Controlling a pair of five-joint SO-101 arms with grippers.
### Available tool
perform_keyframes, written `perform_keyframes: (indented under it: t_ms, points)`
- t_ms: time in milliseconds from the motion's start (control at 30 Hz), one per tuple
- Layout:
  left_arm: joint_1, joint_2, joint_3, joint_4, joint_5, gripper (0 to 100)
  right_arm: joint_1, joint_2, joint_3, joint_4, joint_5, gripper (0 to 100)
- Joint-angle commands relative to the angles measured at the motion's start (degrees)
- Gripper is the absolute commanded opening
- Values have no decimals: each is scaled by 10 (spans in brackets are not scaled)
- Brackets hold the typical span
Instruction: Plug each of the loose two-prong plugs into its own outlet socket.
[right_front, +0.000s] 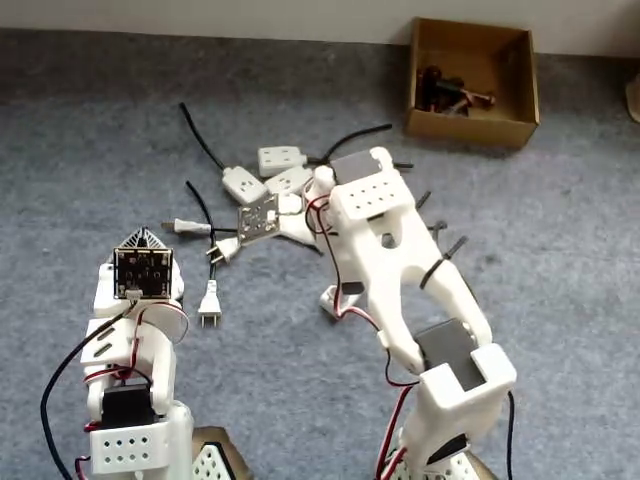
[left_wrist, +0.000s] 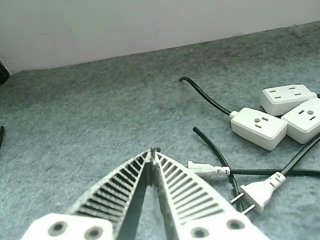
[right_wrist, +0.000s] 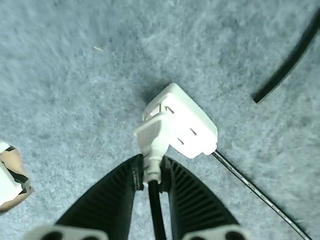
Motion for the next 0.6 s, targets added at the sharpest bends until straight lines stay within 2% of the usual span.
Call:
perform_keyframes:
  t_ms: [0,567]
  points:
    - [-1,-7,11,1,-5,7,-22,-13,0,8,7,5]
    - [-1,-7,11,1,-5,7,7,-14,-7,8,11,5]
